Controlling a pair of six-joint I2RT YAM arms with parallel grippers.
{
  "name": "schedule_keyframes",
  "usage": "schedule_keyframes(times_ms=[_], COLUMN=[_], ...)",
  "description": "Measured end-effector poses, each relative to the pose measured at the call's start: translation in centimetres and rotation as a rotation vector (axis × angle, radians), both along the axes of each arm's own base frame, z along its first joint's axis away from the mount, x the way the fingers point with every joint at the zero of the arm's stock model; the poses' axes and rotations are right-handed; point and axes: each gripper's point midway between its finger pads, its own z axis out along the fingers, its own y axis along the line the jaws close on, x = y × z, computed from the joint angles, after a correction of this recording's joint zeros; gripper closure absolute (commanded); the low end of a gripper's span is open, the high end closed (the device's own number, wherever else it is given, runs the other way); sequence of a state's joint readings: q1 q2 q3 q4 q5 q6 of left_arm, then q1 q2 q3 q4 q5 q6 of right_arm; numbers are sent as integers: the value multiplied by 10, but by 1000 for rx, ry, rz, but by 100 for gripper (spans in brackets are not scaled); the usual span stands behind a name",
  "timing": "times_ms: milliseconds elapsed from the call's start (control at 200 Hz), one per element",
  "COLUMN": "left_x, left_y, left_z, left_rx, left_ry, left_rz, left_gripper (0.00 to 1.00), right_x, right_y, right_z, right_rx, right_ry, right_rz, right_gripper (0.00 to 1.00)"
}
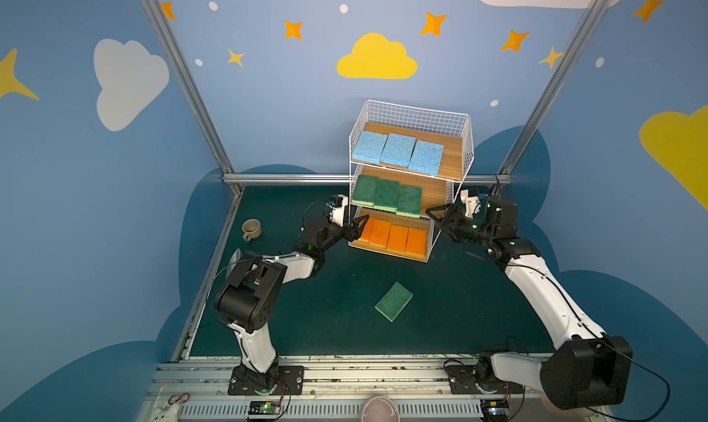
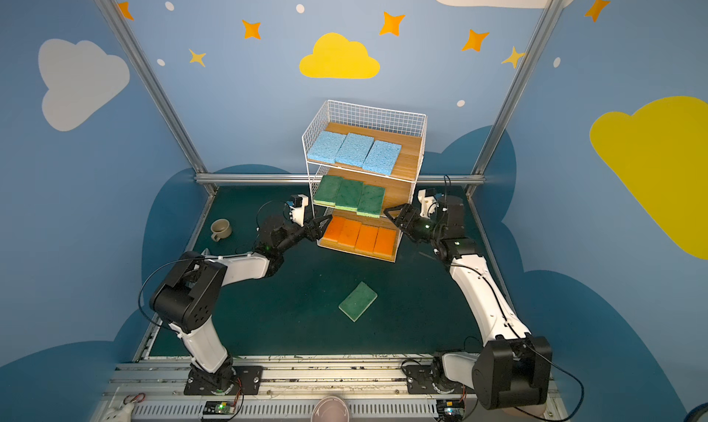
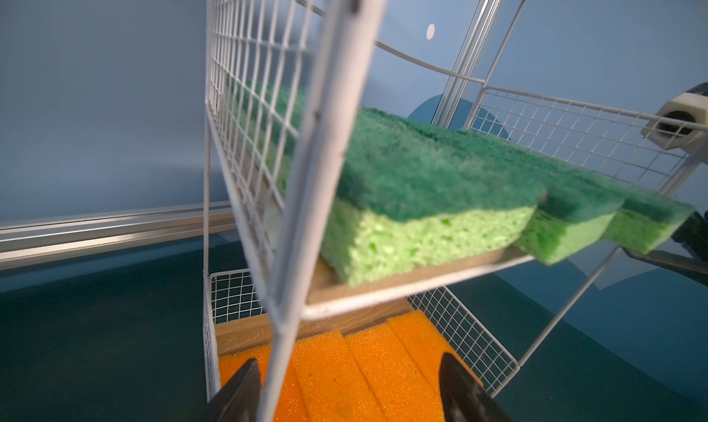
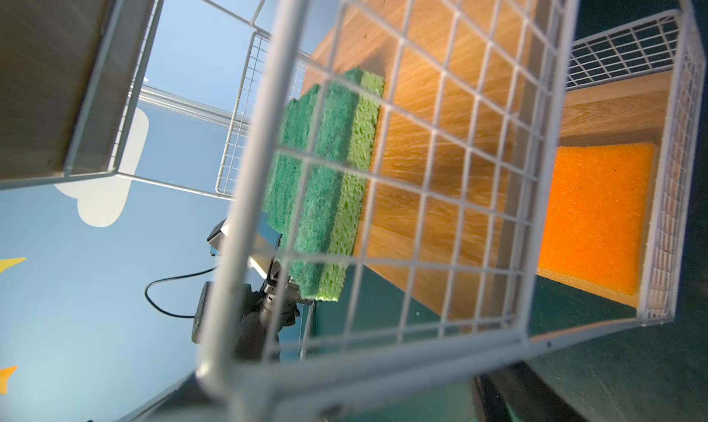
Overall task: Arrange cleaning sponges on a shelf
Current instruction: Rotate the cleaning sponge at the center of the table.
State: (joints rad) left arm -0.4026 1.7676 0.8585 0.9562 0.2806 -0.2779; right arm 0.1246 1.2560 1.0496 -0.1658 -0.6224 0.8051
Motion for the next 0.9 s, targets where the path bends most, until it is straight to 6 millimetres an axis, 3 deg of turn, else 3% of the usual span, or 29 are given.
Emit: schedule_keyframes(times_ms=[75,240,350,410,500,641,686,751,791,901], left_x=[-7,-24,-37,-46,-63,-100,-115,-136,-146,-165], left_y=[2,10,23,30,38,29,24,18,16,17], left_z=[4,25,34,32,20,-20,-37,-61,-75,-110], left_rx=[-2,-19,-44,-55,-55,11,39,83,107,163], left_ry=[7,11,58,103,190,335,380,445,483,575], left_rz=[-1,15,67,102,141,121,99,67,49,32], left_gripper=[1,0,2,4,11,26,39,62,72,90], right_x=[-3,-20,-46,-62,-84,-112,-124,-142,-153,-177], right_y=[-1,-2,-6,-9,-12,-5,0,6,9,13], right_z=[-1,4,11,13,3,-54,-79,-117,-140,-192], right_rx=[-8,-44,-57,-61,-61,-68,-81,-95,-99,-118], right_ry=[1,-16,-50,-67,-62,61,120,207,260,389], right_rz=[10,41,40,34,31,51,69,95,107,110], right_gripper=[18,17,17,21,34,49,62,90,100,100])
